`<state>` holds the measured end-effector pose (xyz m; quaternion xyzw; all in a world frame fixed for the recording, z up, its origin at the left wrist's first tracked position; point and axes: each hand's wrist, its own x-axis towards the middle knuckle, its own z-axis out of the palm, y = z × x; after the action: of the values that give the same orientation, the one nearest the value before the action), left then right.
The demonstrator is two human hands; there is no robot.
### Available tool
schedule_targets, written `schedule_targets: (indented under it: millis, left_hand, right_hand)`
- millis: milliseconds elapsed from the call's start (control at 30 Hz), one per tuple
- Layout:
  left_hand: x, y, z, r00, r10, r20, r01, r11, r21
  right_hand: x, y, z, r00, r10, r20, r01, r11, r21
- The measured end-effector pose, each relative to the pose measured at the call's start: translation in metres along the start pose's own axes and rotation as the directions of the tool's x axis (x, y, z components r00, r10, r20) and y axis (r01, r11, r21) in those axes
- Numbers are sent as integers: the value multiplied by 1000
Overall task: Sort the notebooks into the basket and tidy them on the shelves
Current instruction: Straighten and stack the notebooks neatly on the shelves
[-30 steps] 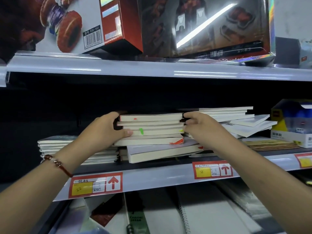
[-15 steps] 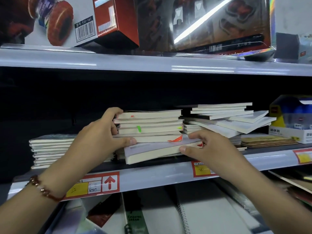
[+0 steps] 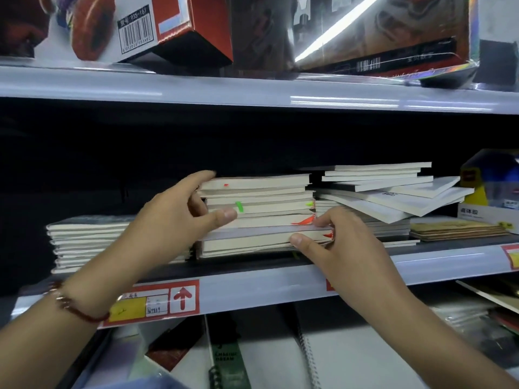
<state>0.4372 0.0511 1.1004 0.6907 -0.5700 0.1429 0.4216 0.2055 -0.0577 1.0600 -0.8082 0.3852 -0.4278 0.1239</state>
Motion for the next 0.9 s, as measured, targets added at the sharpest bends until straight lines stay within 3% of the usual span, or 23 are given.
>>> schedule_targets:
  millis: [33, 100, 167, 233, 333, 500, 667, 900]
  left_hand:
    - [-8, -1, -3, 998, 32, 53, -31, 999, -27]
    - [-24, -1, -1, 975, 180, 129, -199, 968, 154]
    - [-32, -2, 13, 907, 399, 137, -419, 814, 404]
    - [-29, -2, 28, 843, 525, 116, -500, 685, 530]
    - [-23, -6, 39, 839, 539, 75, -458, 624, 633]
    - [-20, -20, 39, 858, 505, 92, -420, 589, 690]
    - [-11, -23, 43, 887, 459, 54, -332, 552, 765]
    - [-5, -16, 50, 946, 304, -112, -126, 664, 737]
  right_hand:
    - [-1, 1, 0, 1000, -2, -4, 2, 1000, -2]
    - [-1, 2, 2, 1000, -9, -23, 9, 1000, -3]
    - [-1, 2, 5, 998, -42, -38, 41, 999, -36]
    - [-2, 2, 11, 993, -98, -65, 91, 990, -108]
    - [-2, 3, 23, 962, -258, -92, 237, 952, -195]
    - [14, 7, 36, 896, -436, 78, 441, 863, -244]
    - [31, 8, 42, 899, -420, 127, 438, 837, -328]
    - [43, 4, 48, 921, -354, 162, 389, 861, -329]
